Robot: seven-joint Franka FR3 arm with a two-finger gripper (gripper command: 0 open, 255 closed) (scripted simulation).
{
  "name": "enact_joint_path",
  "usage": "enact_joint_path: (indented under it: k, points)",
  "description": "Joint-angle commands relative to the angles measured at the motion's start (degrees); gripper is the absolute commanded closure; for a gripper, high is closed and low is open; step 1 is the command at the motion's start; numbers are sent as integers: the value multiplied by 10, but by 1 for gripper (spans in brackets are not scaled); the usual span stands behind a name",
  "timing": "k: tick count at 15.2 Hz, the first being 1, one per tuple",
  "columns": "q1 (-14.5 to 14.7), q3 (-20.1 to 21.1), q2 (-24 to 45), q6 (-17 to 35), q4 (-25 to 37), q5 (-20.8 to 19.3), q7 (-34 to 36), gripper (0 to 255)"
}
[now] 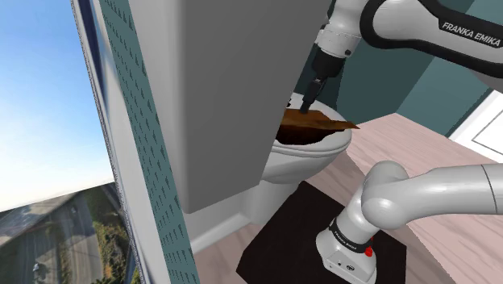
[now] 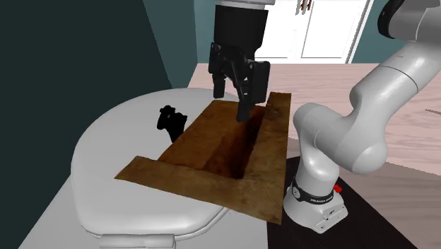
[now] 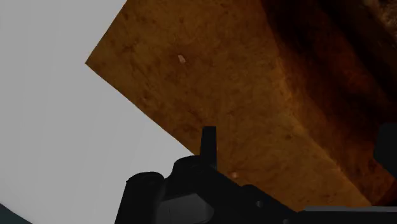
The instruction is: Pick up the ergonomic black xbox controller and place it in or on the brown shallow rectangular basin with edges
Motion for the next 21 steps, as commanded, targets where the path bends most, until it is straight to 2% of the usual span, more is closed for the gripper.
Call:
enact_joint_path:
  k: [1,7,12,21]
  points:
    - [0,0,0,0,0,0,0,0]
    - [-75,-44,93,74,41,66,142,0]
    - [-125,-83,142,133,51,119,241,0]
    - [-120,-76,146,192,-2,125,239,0]
